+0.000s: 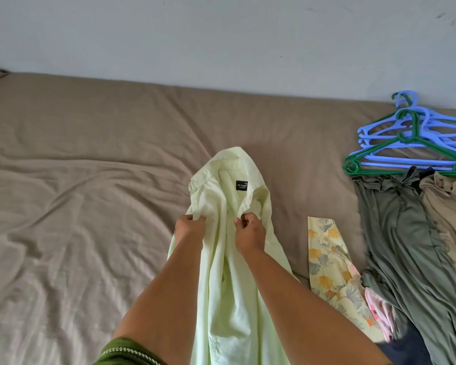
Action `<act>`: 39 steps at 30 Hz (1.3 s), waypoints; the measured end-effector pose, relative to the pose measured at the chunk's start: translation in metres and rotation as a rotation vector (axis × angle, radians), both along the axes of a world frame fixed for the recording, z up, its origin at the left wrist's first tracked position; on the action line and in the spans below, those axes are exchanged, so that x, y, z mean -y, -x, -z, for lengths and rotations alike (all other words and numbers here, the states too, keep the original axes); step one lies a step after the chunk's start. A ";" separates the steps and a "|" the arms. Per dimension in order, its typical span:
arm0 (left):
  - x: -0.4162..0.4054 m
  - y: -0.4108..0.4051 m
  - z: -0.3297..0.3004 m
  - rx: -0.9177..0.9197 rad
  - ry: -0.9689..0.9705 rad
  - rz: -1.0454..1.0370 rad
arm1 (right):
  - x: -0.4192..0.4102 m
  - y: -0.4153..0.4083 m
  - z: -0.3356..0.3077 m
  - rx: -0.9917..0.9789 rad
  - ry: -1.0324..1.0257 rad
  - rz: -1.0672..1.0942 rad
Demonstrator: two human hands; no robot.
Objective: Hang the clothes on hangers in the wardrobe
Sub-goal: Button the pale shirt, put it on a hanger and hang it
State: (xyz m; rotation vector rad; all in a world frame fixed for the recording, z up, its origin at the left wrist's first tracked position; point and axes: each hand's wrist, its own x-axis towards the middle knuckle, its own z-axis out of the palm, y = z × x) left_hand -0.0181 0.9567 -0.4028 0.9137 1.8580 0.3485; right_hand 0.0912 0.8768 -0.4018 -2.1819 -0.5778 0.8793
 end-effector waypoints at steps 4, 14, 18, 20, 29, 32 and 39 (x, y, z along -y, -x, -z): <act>0.015 -0.016 -0.021 -0.264 -0.357 0.394 | -0.004 -0.003 -0.009 -0.008 0.007 0.059; 0.026 -0.043 -0.015 0.221 -0.103 0.578 | 0.002 -0.035 -0.007 -0.005 0.019 0.329; 0.029 -0.056 -0.014 0.281 -0.050 0.486 | 0.001 -0.035 -0.005 -0.010 0.028 0.269; 0.034 -0.066 -0.019 0.437 0.059 0.359 | -0.001 -0.033 -0.003 -0.009 0.026 0.243; 0.047 -0.074 -0.037 0.384 -0.094 0.378 | 0.002 -0.038 -0.027 -0.037 0.063 0.206; 0.047 -0.074 -0.051 0.395 -0.091 0.355 | 0.007 -0.042 -0.041 -0.036 0.093 0.138; 0.060 -0.069 -0.098 0.202 -0.268 0.482 | 0.019 -0.044 -0.090 0.091 0.081 0.005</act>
